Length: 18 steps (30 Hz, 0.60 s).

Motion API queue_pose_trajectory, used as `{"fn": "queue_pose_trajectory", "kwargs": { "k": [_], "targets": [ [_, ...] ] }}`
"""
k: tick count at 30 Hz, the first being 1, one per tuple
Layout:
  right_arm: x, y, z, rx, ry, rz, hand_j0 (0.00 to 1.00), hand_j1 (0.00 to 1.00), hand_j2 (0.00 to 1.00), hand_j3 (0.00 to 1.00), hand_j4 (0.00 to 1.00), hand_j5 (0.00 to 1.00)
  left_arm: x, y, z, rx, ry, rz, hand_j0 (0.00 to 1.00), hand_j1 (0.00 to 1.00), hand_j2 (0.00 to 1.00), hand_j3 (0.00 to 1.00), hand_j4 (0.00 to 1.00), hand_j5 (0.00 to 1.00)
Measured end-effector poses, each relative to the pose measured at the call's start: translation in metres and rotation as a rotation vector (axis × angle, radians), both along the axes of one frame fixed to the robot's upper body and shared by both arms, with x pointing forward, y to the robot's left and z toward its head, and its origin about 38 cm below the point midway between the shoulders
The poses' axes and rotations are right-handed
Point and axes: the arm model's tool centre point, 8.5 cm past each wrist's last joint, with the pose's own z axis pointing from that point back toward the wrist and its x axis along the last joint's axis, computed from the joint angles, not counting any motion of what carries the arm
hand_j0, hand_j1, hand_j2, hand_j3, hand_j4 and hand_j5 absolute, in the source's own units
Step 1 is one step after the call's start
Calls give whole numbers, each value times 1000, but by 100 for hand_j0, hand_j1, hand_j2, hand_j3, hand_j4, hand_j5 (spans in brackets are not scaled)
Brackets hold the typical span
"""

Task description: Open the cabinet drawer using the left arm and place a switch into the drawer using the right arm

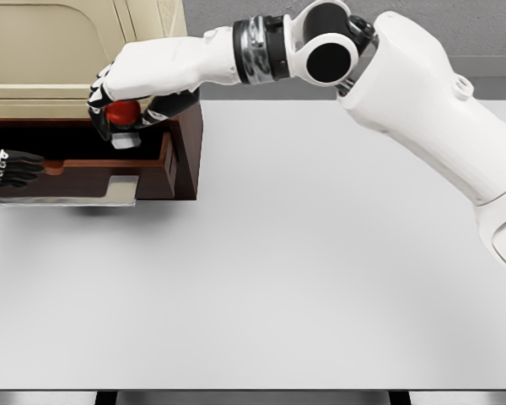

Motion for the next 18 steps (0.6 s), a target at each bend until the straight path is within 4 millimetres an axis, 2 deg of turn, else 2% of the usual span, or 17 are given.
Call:
{"fn": "queue_pose_trajectory", "kwargs": {
  "k": [18],
  "targets": [
    [14,10,-13,-19,41,-36,51,51,51,51,51,51,7,-12,9,-67,-59,-34,100,100,100,100,100,100]
  ]
}}
